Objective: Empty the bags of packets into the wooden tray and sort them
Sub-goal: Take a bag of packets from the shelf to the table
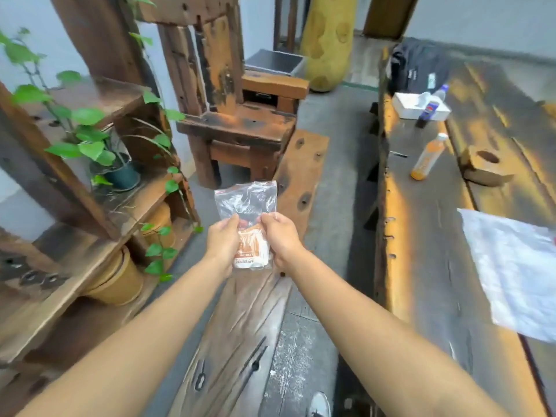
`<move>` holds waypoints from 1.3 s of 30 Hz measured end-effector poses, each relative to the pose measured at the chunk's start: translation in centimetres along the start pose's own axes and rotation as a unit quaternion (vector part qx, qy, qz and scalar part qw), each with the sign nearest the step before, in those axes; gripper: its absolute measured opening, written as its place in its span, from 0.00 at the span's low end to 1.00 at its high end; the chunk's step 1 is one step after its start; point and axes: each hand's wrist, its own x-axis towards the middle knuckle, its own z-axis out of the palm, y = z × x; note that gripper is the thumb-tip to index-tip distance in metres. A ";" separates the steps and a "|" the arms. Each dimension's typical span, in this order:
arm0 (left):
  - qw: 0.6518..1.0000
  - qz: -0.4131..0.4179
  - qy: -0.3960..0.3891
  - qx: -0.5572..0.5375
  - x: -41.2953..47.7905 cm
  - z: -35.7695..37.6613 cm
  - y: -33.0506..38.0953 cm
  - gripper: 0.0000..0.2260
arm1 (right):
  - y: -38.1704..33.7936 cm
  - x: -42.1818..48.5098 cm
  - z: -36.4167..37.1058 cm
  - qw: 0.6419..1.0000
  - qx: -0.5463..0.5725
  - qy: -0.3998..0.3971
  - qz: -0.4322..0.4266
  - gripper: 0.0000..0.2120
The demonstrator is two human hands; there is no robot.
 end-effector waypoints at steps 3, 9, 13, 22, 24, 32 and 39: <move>0.995 -0.004 -0.091 0.043 -1.8 8.1 -0.8 0.14 | -1.2 -0.8 -8.3 0.995 0.052 0.084 -0.009 0.10; 0.963 -0.011 -0.236 0.129 -8.6 22.8 -4.0 0.12 | -1.6 -4.3 -24.4 0.961 0.142 0.234 -0.030 0.09; 0.939 -0.010 -0.309 0.151 -14.1 29.8 -7.5 0.13 | -0.3 -8.0 -33.0 0.930 0.191 0.312 -0.037 0.10; 0.808 -0.033 -0.510 0.291 -28.9 37.9 -18.8 0.14 | 8.6 -23.0 -45.4 0.792 0.321 0.518 -0.033 0.10; 0.773 -0.064 -0.548 0.314 -32.0 38.4 -21.9 0.14 | 11.1 -26.4 -47.0 0.755 0.351 0.554 -0.029 0.11; 0.626 -0.141 -0.630 0.437 -41.1 38.0 -33.1 0.14 | 21.1 -37.7 -49.0 0.616 0.456 0.642 0.033 0.09; 0.590 -0.140 -0.618 0.501 -44.2 37.3 -40.3 0.11 | 27.7 -39.9 -51.2 0.560 0.517 0.643 0.075 0.09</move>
